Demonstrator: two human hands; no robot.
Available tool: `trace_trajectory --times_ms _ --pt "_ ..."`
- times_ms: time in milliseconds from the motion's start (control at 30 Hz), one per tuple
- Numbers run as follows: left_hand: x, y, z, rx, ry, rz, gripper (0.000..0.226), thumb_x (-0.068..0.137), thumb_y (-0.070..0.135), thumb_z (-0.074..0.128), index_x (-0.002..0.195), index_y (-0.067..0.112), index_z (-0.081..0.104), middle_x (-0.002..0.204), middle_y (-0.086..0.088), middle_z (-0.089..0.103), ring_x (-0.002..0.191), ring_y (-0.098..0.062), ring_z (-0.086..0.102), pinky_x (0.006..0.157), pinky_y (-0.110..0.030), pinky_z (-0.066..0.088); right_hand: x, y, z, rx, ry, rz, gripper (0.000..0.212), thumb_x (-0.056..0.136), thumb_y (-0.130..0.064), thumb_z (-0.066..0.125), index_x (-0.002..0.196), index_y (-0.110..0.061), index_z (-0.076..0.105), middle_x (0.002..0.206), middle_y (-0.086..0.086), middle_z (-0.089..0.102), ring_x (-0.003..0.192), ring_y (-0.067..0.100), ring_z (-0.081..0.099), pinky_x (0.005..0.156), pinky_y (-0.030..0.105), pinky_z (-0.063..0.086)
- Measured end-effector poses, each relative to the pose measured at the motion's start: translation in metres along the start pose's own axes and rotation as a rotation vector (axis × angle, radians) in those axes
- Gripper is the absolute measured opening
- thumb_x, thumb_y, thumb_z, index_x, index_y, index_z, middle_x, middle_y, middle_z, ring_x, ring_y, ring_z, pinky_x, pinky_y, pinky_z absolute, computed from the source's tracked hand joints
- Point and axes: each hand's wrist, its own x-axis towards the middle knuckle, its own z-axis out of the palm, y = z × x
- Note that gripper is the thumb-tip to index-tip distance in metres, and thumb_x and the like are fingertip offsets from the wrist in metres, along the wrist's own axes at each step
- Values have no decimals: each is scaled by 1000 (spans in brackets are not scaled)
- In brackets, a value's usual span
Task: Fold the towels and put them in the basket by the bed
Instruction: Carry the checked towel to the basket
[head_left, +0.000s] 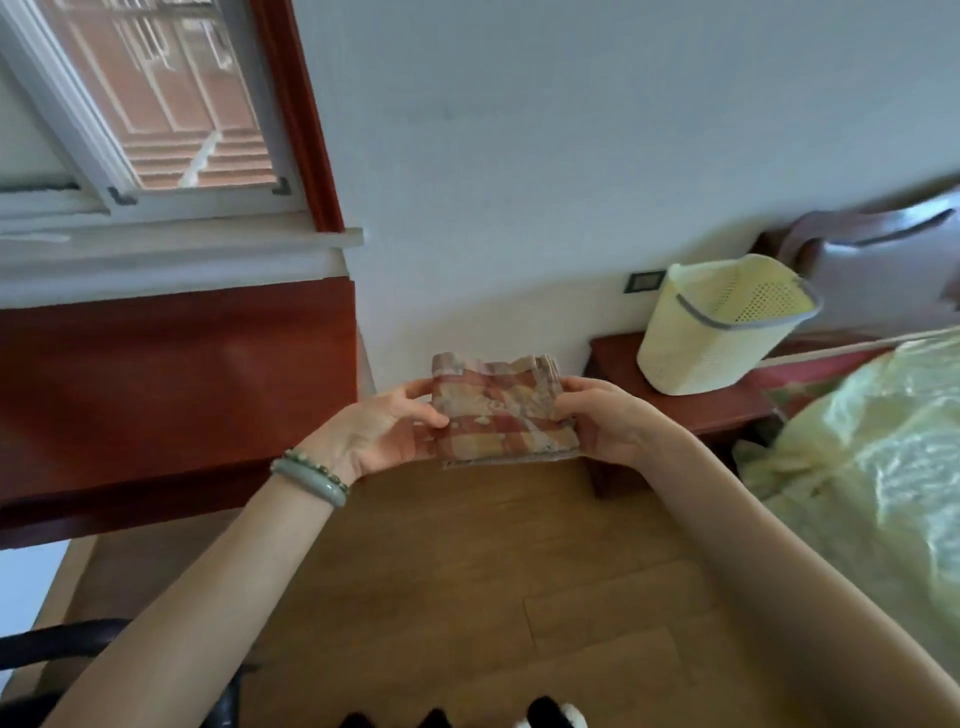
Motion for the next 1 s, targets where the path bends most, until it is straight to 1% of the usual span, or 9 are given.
trace_trajectory --times_ms 100,200,300,400,467,600,733,900,1000 --pt "54 -11 62 22 -70 -35 58 67 -7 58 122 11 56 109 -14 63 99 -29 59 69 -37 57 -34 -7 -74 50 50 -4 31 83 13 43 101 -5 61 93 13 70 81 26 68 72 39 58" --pt "101 -22 124 14 -106 -68 57 69 0 58 125 7 54 113 -16 59 103 -29 57 77 -41 57 -63 -12 -142 98 100 -5 33 84 11 45 112 -3 56 95 13 69 81 25 69 69 36 59" --pt "140 -36 177 10 -78 -116 36 68 6 64 103 6 59 99 -12 63 84 -23 62 67 -35 58 -87 -12 -199 131 137 -19 34 83 10 47 114 -2 54 96 14 68 79 25 69 68 36 59" --pt "169 -46 220 38 -79 -152 20 72 13 60 92 8 60 83 -9 69 76 -22 66 68 -36 56 -107 -12 -244 166 189 -41 30 84 12 44 107 -3 57 94 14 68 74 24 69 65 35 60" --pt "187 -49 241 53 -95 -163 22 74 12 58 95 8 61 88 -11 68 82 -24 65 75 -39 55 -116 -12 -269 198 210 -55 29 84 12 43 104 -3 58 93 15 67 72 24 69 61 34 59" --pt "228 -48 275 103 -148 -176 26 81 7 54 106 10 62 102 -13 64 94 -27 61 81 -42 54 -123 -11 -315 264 235 -83 36 82 14 44 114 1 54 101 18 64 78 27 67 62 35 59" --pt "279 -50 304 137 -188 -208 37 86 3 50 122 7 58 117 -18 59 108 -31 55 93 -48 47 -118 -14 -365 316 267 -88 40 80 15 46 117 1 52 101 19 64 78 27 67 58 34 58" --pt "359 -43 334 137 -221 -221 31 87 3 49 115 10 60 106 -15 61 97 -27 59 84 -43 53 -91 -36 -435 322 293 -90 44 75 15 48 116 1 52 93 17 64 68 24 68 53 31 57" --pt "415 -33 347 135 -218 -215 33 86 3 50 116 11 62 109 -16 58 99 -28 57 86 -45 51 -66 -57 -481 320 297 -103 41 77 17 43 113 0 54 90 15 65 70 25 68 58 34 59"
